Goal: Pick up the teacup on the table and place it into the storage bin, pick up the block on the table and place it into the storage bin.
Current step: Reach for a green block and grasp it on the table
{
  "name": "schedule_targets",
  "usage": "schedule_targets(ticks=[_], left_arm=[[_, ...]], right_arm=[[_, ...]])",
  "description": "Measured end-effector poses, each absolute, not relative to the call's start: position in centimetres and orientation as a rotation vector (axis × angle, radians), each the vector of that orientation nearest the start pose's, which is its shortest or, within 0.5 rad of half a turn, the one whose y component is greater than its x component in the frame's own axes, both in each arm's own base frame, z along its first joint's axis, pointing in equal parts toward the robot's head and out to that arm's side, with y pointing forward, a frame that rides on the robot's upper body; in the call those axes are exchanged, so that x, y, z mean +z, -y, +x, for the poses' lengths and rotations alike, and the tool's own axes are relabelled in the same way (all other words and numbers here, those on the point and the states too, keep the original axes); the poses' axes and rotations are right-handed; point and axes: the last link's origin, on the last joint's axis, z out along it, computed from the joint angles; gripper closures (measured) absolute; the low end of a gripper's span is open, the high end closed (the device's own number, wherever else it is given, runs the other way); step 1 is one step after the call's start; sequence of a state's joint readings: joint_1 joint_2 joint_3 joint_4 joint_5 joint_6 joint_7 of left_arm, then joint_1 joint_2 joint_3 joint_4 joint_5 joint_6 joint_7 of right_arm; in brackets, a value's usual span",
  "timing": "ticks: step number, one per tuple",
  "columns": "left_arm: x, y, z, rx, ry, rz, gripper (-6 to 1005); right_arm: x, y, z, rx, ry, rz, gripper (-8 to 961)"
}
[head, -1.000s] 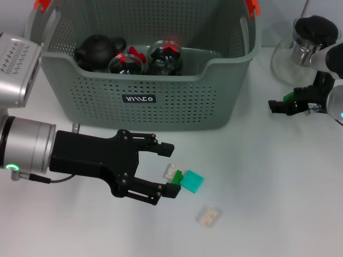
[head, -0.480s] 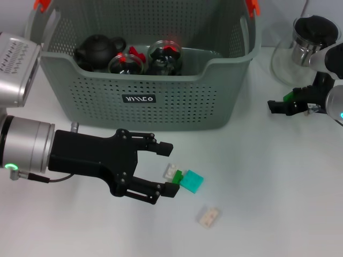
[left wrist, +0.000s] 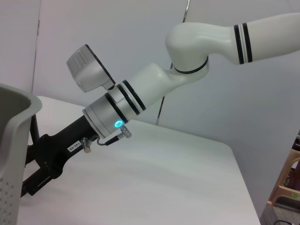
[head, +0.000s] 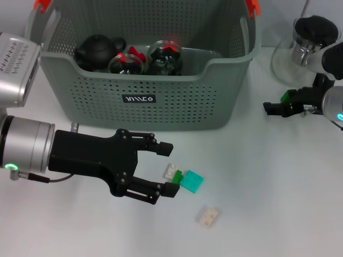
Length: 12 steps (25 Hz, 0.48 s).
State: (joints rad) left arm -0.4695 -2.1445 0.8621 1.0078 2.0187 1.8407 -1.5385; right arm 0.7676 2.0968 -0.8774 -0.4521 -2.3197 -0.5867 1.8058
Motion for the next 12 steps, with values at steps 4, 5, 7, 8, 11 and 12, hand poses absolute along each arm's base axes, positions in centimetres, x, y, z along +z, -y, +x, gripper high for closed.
schedule_targets(ticks=[4, 5, 7, 8, 11, 12], left_arm=[[0.63, -29.53, -21.24, -0.655, 0.408, -3.052, 136], [0.63, -29.53, -21.24, -0.655, 0.408, -3.052, 136], [0.66, -29.54, -21.25, -0.654, 0.407, -3.052, 136], [0.67, -29.55, -21.25, -0.654, 0.407, -3.052, 136], [0.68, -29.57, -21.23, -0.653, 0.405, -3.053, 136], [0.68, -29.57, -21.23, -0.653, 0.405, -3.053, 136]], right_arm=[[-3.66, -43.04, 28.57, -0.011, -0.853, -2.226, 130], [-3.65, -43.05, 28.55, -0.010, -0.854, -2.227, 130], [-3.69, -43.03, 28.48, -0.008, -0.855, -2.232, 130], [-3.71, -43.03, 28.43, -0.007, -0.855, -2.235, 130], [-3.78, -43.00, 28.27, -0.004, -0.854, -2.246, 130], [-3.80, -43.00, 28.23, -0.003, -0.853, -2.249, 129]])
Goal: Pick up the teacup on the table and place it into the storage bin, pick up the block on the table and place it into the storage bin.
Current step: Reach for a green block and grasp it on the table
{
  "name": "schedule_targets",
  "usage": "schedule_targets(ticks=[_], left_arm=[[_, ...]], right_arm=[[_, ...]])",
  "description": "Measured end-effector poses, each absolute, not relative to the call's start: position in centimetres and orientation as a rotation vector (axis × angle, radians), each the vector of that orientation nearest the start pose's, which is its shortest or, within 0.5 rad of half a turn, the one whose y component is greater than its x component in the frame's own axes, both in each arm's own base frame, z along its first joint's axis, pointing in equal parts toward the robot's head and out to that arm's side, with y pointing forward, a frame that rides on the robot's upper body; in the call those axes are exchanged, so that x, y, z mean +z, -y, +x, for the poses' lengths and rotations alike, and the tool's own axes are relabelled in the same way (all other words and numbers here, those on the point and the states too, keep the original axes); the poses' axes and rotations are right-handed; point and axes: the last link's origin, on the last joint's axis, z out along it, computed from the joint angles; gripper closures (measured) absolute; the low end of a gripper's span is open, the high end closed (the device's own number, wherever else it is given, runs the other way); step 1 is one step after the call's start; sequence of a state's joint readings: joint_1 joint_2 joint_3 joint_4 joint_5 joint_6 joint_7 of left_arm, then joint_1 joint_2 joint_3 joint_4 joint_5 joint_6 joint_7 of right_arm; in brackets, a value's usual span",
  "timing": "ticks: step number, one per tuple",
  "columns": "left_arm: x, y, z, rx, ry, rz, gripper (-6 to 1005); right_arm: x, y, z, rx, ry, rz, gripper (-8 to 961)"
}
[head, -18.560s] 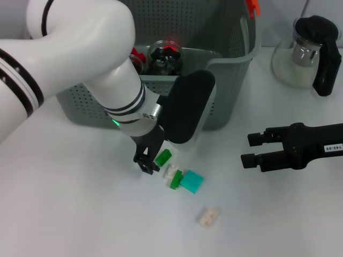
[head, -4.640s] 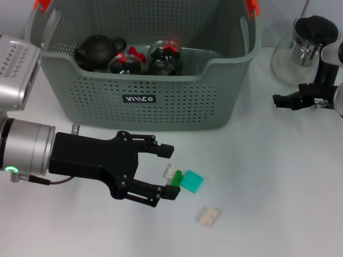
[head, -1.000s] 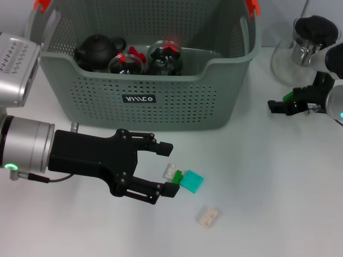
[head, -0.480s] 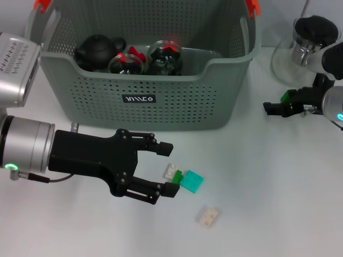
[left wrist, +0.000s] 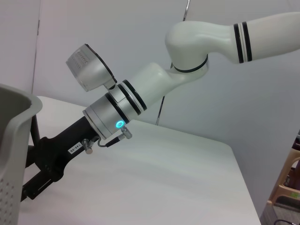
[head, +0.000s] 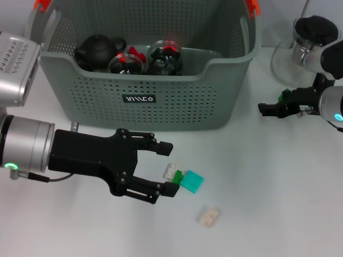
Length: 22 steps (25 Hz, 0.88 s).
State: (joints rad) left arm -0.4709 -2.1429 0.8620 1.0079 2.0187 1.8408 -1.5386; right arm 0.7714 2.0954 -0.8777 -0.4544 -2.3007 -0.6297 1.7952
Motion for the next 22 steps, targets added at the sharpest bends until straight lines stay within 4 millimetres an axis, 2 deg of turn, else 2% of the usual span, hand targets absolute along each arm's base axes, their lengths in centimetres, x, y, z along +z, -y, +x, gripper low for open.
schedule_targets(ticks=[22], left_arm=[[0.81, -29.74, -20.99, -0.650, 0.410, -3.057, 136]], right_arm=[[-3.50, -42.48, 27.76, 0.025, -0.862, -2.322, 130]])
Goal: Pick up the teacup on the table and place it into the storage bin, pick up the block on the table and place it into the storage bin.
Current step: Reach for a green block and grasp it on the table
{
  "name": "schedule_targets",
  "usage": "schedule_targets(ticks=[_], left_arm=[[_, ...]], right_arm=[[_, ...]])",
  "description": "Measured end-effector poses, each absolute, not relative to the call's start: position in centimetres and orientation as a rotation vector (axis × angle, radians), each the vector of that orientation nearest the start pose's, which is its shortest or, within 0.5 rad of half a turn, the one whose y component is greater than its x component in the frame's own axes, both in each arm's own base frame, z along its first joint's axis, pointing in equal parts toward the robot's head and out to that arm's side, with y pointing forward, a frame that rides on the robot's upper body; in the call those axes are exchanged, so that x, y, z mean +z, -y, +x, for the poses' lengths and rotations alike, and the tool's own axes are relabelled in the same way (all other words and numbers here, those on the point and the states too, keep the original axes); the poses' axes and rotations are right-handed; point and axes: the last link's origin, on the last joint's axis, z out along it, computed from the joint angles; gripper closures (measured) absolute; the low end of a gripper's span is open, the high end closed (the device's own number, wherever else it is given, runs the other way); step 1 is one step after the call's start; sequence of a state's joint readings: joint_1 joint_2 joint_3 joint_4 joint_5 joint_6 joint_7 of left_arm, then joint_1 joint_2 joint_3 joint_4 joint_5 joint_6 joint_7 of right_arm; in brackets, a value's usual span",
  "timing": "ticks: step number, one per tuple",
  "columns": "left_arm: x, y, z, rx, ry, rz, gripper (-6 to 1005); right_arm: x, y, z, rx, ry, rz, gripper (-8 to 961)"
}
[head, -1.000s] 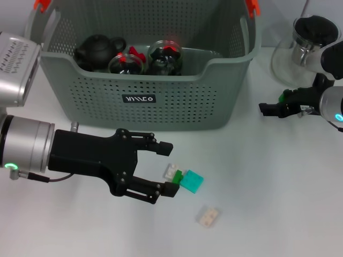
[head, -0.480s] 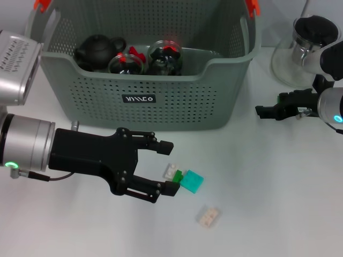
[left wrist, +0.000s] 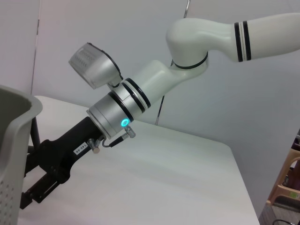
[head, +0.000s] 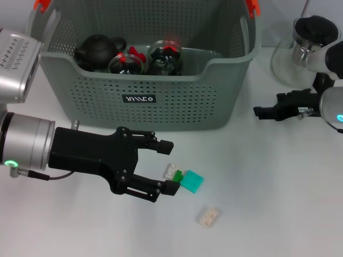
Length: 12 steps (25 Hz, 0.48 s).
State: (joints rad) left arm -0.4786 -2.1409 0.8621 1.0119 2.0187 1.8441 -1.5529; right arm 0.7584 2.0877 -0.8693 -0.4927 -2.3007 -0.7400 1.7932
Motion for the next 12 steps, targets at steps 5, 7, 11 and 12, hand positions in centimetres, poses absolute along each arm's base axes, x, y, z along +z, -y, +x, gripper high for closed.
schedule_targets(ticks=[5, 7, 11, 12], left_arm=[[0.8, -29.7, -20.9, -0.652, 0.409, -3.060, 136], [0.8, -29.7, -20.9, -0.652, 0.408, -3.060, 136], [0.8, -29.8, -20.9, -0.652, 0.409, -3.059, 136], [0.8, -29.8, -20.9, -0.652, 0.409, -3.058, 136]], right_arm=[[-2.6, -42.6, 27.6, 0.066, -0.858, -2.301, 131], [-2.2, -42.7, 27.7, 0.077, -0.863, -2.288, 131], [-1.8, -42.8, 28.1, 0.077, -0.873, -2.259, 131], [-1.7, -42.9, 28.2, 0.077, -0.876, -2.249, 131]])
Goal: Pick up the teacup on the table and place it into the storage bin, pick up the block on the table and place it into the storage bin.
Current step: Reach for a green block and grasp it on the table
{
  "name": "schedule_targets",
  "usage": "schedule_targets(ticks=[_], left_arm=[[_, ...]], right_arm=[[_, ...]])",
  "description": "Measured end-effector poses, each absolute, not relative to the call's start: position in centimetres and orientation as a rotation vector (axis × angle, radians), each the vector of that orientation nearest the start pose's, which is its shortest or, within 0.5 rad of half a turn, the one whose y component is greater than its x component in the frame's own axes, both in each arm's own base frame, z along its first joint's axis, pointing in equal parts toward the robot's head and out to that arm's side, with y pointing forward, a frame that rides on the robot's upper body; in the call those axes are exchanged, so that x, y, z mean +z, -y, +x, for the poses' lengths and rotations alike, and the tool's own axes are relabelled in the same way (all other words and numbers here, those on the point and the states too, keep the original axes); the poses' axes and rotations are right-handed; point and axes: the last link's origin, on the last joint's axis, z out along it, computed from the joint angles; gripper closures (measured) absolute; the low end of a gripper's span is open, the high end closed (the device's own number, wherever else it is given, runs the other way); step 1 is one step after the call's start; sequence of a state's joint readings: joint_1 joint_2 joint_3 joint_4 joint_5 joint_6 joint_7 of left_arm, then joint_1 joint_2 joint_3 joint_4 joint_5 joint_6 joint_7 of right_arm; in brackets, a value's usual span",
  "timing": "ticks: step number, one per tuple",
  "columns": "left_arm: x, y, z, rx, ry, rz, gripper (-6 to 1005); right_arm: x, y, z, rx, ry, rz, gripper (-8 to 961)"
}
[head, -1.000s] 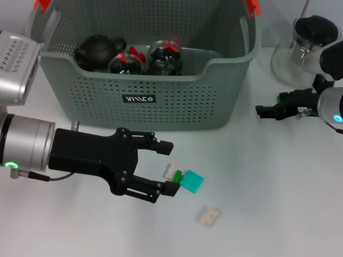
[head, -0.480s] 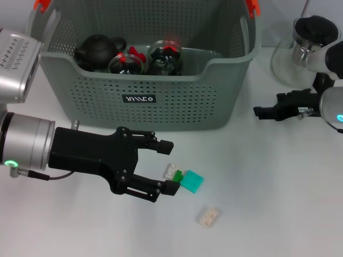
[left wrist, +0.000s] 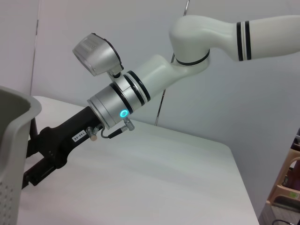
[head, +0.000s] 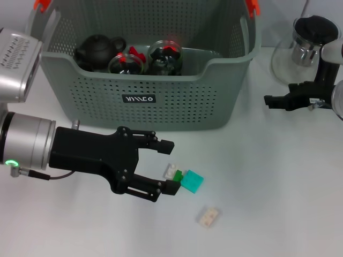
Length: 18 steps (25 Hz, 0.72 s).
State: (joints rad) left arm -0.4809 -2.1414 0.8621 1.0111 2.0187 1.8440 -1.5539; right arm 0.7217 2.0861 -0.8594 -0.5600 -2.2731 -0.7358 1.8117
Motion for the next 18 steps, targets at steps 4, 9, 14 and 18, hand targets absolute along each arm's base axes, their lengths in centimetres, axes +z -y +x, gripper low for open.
schedule_targets(ticks=[4, 9, 14, 18], left_arm=[[0.8, -29.8, -20.9, -0.652, 0.408, -3.058, 136], [0.8, -29.9, -20.9, -0.650, 0.409, -3.057, 136], [0.8, -29.9, -20.9, -0.650, 0.410, -3.057, 136], [0.8, -29.9, -20.9, -0.650, 0.410, -3.057, 136]], right_arm=[[-1.7, -43.0, 28.7, 0.071, -0.886, -2.206, 130], [-2.1, -42.9, 29.2, 0.049, -0.892, -2.185, 130], [-2.4, -42.9, 29.3, 0.037, -0.893, -2.171, 130], [-2.6, -42.9, 29.5, 0.029, -0.897, -2.161, 130]])
